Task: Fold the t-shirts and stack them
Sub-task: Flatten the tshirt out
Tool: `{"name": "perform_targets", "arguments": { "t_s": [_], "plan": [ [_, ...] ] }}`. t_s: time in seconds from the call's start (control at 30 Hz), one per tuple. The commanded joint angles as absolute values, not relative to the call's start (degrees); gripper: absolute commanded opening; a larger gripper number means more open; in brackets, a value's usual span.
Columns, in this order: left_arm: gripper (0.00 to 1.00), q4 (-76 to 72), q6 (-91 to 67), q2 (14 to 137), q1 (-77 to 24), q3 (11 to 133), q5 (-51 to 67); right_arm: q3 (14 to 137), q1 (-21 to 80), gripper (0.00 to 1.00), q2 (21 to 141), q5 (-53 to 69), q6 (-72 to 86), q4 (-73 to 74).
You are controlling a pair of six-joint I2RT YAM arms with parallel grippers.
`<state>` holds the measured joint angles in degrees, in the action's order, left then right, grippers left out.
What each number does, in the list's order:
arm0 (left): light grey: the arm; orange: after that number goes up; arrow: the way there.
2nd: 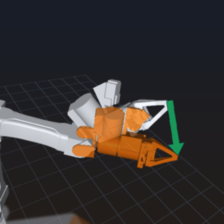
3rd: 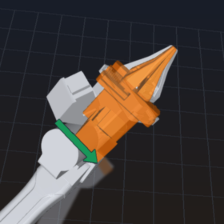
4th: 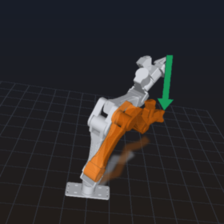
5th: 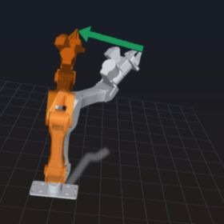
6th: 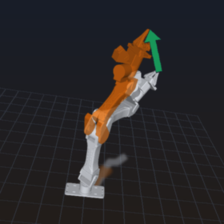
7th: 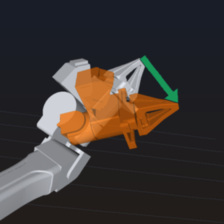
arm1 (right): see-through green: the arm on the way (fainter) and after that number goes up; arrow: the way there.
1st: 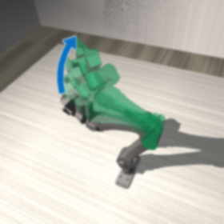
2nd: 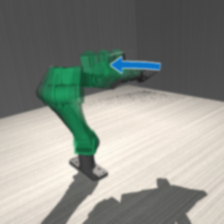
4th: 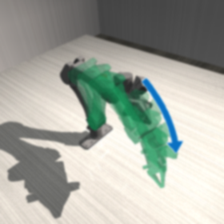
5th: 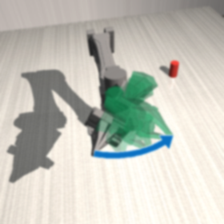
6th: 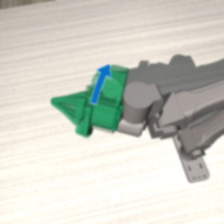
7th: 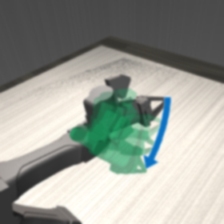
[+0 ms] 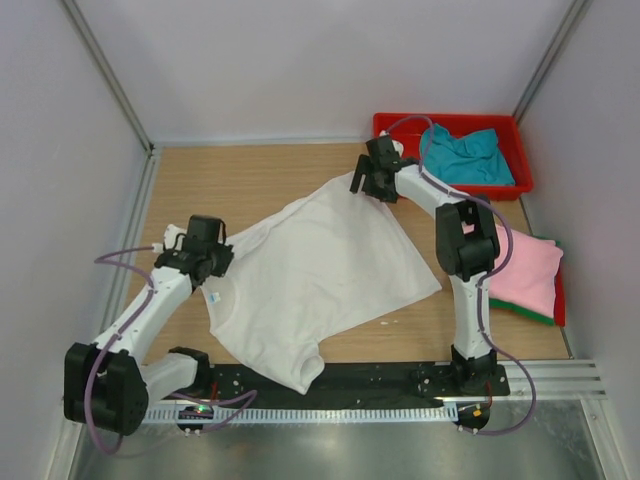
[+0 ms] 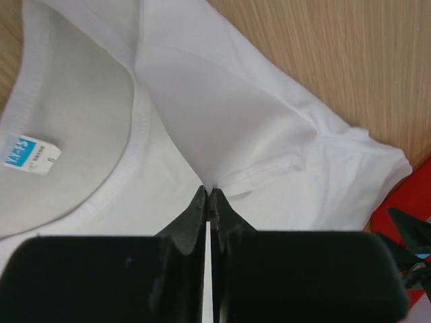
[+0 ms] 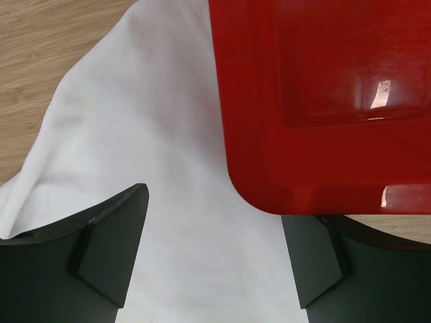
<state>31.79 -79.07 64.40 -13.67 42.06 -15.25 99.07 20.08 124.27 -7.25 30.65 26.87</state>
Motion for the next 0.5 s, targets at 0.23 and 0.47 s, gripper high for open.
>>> {"name": "perform_targets", "arguments": {
  "t_s": [0.23, 0.47],
  "plan": [
    [0.01, 33.84, -71.11, 61.78, -3.44, 43.33, -11.69, 103.55, 28.47, 0.82, 125.94, -11.77, 26.19, 17.23],
    [0.0, 32.43, -64.26, 67.93, 3.24, 48.16, -8.09, 98.8, 29.09, 0.8, 126.48, -13.79, 26.72, 17.23]
  ]
}}
